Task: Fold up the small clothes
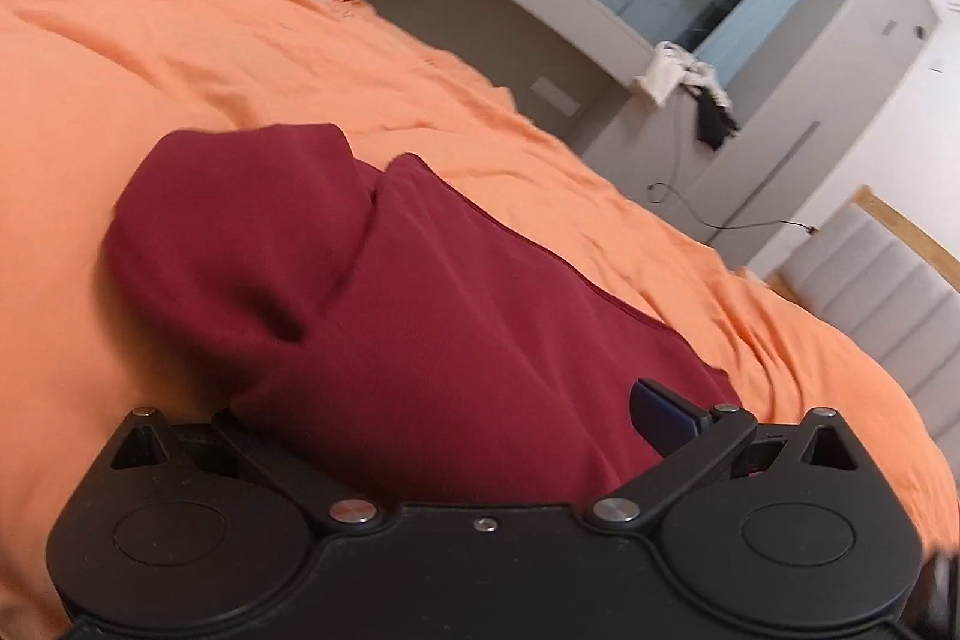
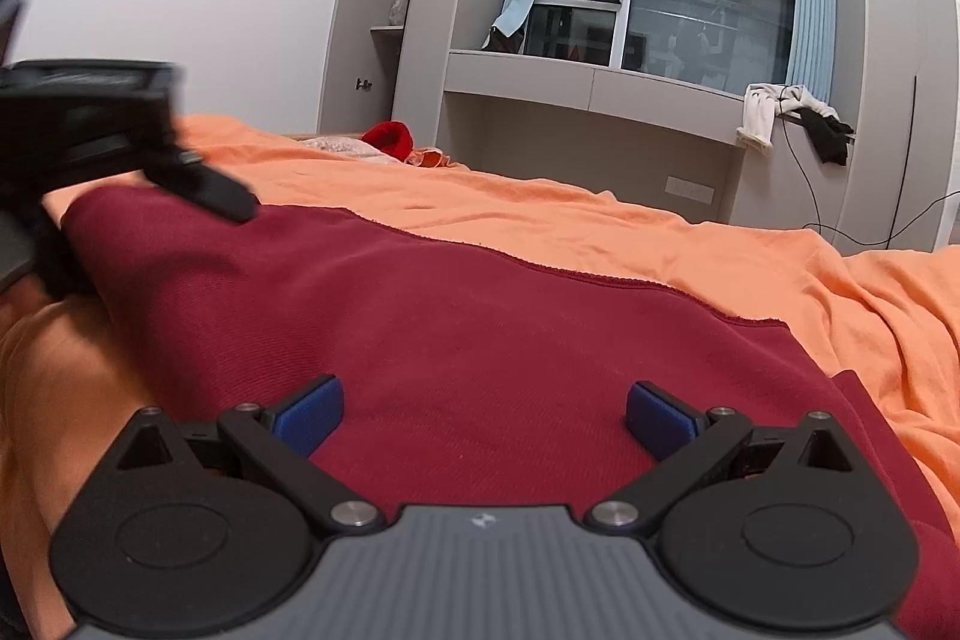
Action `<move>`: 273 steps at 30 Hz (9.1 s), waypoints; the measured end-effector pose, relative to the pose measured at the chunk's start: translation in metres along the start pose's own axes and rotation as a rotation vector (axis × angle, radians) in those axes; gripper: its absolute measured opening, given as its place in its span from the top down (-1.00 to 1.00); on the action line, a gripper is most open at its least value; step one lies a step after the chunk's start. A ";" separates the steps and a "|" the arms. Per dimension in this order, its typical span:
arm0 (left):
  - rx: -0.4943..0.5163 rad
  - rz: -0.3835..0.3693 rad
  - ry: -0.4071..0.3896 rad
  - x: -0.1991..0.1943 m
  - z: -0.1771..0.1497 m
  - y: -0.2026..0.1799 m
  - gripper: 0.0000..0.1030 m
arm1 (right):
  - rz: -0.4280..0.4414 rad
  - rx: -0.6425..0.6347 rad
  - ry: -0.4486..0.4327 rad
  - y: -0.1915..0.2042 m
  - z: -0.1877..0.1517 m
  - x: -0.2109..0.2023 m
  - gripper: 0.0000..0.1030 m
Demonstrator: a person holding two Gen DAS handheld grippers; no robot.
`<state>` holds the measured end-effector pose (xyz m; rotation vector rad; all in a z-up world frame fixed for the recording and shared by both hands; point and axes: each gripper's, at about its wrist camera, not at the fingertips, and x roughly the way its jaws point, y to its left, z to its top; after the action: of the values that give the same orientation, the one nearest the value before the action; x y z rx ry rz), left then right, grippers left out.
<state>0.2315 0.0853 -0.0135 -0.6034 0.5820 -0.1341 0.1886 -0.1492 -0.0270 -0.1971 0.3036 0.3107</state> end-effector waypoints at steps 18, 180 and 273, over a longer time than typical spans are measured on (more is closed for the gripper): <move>0.031 0.011 -0.080 0.012 0.000 0.001 -0.99 | -0.017 -0.002 -0.037 0.004 -0.008 -0.007 -1.00; 0.439 -0.162 -0.002 0.052 -0.078 -0.086 -0.99 | 0.060 0.447 0.312 -0.210 -0.020 -0.029 -1.00; 0.448 -0.162 -0.022 0.047 -0.082 -0.086 -0.99 | 0.029 0.579 0.199 -0.225 -0.026 -0.007 -0.05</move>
<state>0.2291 -0.0394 -0.0416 -0.2147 0.4607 -0.3982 0.2496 -0.3674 -0.0173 0.3490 0.5797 0.2207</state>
